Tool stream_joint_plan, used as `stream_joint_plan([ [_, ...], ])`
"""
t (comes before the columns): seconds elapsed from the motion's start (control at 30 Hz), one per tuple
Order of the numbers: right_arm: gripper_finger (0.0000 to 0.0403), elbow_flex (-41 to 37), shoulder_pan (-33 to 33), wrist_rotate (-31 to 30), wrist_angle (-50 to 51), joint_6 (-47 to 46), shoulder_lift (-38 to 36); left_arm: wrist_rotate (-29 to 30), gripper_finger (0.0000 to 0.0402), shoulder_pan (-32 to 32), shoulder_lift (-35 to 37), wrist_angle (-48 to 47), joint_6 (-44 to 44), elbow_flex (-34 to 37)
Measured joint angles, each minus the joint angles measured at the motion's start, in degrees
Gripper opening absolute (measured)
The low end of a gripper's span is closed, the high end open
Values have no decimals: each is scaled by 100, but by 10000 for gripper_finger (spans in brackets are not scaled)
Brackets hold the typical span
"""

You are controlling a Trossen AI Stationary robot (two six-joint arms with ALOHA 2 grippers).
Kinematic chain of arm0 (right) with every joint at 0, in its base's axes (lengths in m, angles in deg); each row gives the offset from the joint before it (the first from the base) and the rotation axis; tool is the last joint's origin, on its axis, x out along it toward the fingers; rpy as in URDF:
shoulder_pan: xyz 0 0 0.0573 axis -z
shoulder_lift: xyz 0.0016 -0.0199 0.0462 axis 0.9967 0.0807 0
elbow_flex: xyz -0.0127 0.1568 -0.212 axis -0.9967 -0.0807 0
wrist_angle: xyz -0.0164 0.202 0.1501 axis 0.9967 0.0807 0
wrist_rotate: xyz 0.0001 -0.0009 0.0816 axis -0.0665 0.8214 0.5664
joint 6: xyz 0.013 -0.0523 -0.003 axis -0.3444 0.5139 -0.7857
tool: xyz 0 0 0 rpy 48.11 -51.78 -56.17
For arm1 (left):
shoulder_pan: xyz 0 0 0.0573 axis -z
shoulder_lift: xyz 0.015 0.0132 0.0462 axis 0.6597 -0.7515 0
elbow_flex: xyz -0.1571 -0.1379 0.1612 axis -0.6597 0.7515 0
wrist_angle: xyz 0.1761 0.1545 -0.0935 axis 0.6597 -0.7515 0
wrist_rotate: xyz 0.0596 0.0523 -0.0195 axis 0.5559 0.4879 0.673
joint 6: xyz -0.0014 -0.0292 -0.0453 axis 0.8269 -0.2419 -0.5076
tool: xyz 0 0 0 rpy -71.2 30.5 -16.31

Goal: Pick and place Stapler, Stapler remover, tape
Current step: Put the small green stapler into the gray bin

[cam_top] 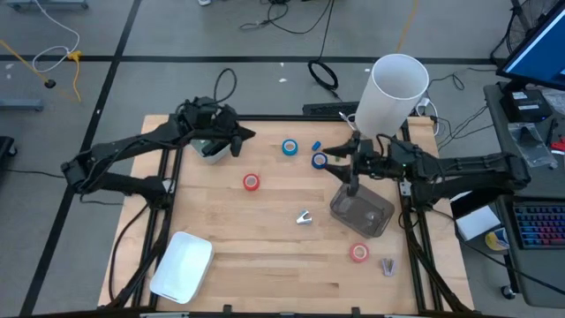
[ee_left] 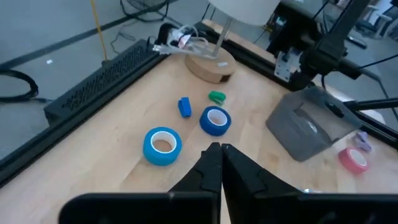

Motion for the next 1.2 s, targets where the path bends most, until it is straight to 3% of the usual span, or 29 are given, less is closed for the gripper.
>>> stream_joint_plan([
  [0.1, 210, 579, 42, 7, 397, 238, 428, 43, 23, -17, 217, 11, -6, 163],
  [0.4, 210, 2593, 416, 3, 3148, 586, 1738, 367, 33, -18, 820, 60, -232, 919],
  [0.57, 210, 3359, 777, -18, 4085, 588, 2374, 381, 33, -43, 1118, 386, -349, 1261],
  [0.97, 210, 3768, 1728, -7, 4381, 568, 3553, 621, 33, -68, 1212, 462, -308, 1349],
  [1.2, 210, 3766, 1919, 0, 4484, -116, 3995, 681, 33, -130, 1212, 457, -267, 1349],
])
